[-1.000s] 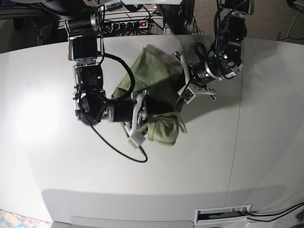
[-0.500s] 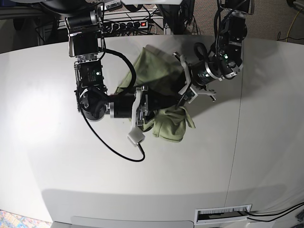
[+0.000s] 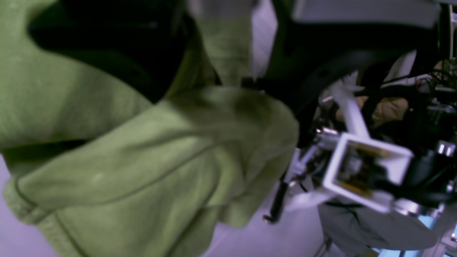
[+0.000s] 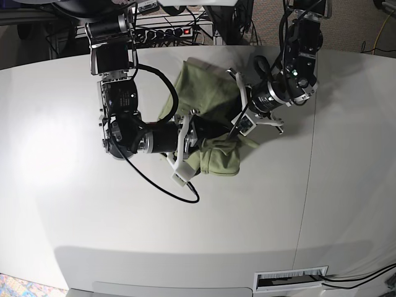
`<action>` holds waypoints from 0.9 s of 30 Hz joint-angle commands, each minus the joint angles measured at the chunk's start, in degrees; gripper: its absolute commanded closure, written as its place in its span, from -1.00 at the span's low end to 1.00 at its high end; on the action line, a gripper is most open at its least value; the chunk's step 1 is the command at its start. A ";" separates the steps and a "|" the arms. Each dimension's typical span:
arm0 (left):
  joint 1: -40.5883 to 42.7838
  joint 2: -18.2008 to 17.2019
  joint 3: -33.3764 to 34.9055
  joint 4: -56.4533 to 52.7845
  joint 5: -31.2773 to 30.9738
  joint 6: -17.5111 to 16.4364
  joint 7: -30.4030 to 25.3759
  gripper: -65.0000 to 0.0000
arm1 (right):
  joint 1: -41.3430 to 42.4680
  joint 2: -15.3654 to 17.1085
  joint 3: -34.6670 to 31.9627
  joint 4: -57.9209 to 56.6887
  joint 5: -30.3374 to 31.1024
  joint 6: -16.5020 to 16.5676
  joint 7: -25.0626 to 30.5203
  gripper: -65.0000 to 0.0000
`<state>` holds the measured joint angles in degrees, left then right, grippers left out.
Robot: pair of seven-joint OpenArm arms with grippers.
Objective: Fold the T-shirt properly
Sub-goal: 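Bunch the lifted shirt together between both grippers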
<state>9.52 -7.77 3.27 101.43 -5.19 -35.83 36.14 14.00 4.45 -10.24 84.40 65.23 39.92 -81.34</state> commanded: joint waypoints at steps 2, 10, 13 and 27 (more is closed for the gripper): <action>-0.63 0.09 -0.09 1.31 0.33 0.11 0.26 1.00 | 1.38 -0.11 0.15 1.01 3.56 0.08 1.34 0.57; 4.22 -4.09 -0.07 13.35 1.18 3.93 8.74 1.00 | 1.40 0.00 0.15 1.01 3.80 0.08 1.34 0.57; 8.57 -4.63 -0.07 17.03 0.24 3.91 9.03 1.00 | 1.38 -0.02 0.15 1.01 3.17 0.08 1.34 0.57; 13.29 -4.59 -0.04 5.57 -1.03 3.91 -6.56 1.00 | -0.22 -0.02 -7.74 1.01 6.95 0.08 1.34 0.56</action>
<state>23.00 -12.27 3.29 106.06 -5.78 -31.92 29.43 12.67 4.58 -18.20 84.42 70.46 39.92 -81.14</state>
